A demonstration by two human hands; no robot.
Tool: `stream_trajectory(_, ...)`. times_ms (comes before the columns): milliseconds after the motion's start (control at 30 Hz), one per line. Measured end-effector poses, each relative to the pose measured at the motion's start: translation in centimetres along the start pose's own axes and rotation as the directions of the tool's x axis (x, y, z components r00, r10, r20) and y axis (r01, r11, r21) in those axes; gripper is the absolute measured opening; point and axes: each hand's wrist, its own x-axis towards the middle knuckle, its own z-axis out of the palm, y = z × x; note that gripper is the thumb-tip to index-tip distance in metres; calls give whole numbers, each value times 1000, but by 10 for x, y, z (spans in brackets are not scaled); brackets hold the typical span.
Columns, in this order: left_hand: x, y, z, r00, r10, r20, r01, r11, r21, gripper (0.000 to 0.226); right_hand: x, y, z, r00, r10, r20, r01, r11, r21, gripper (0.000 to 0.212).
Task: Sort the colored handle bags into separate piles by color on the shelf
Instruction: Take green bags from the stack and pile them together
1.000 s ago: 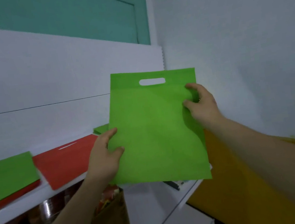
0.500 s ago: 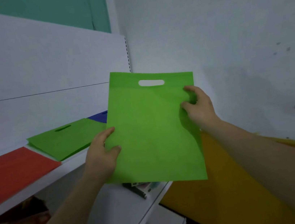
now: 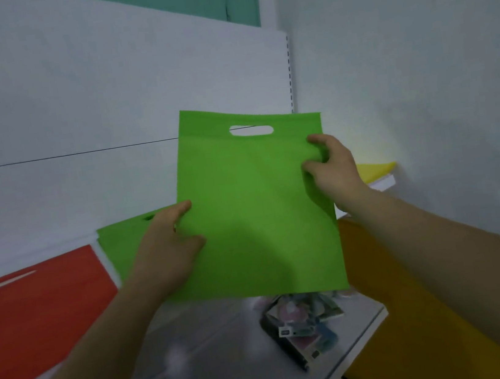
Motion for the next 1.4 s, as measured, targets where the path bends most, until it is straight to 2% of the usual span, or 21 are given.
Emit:
stream_trajectory(133,12,-20,-14,996,-88,-32,91,987,133,69,31,11,60,986,-5,168,-3,999,45,49)
stream_trajectory(267,15,-37,-26,969,-241,-55,247,933,263,78,53,25,122,939,-26,344,28,1000,-1,52)
stream_trajectory(400,21,-43,-36,914,-399,-73,398,848,351,77,68,33,173,821,17,571,49,994,-99,58)
stream_trajectory(467,23,-45,-38,895,-438,-82,426,788,444,75,73,35,192,741,11,672,154,970,-186,59)
stream_trajectory(600,20,-41,-36,872,-483,-80,443,710,547,68,76,40,209,574,16,818,426,848,-316,63)
stream_trajectory(700,11,-31,-31,868,-496,-13,416,712,566,70,73,42,209,487,72,870,496,798,-344,71)
stream_trajectory(833,-1,-17,-28,831,-539,137,364,714,598,83,70,43,203,415,63,908,550,777,-305,74)
stream_trajectory(1067,-7,-16,-29,841,-521,143,322,695,642,82,60,41,195,313,136,940,666,675,-319,62)
stream_trajectory(1233,-7,-16,-29,850,-501,164,302,717,628,81,59,42,192,293,159,943,678,661,-322,55)
stream_trajectory(1400,-18,-18,-43,877,-465,125,308,740,598,79,55,24,198,303,123,945,710,632,-310,60)
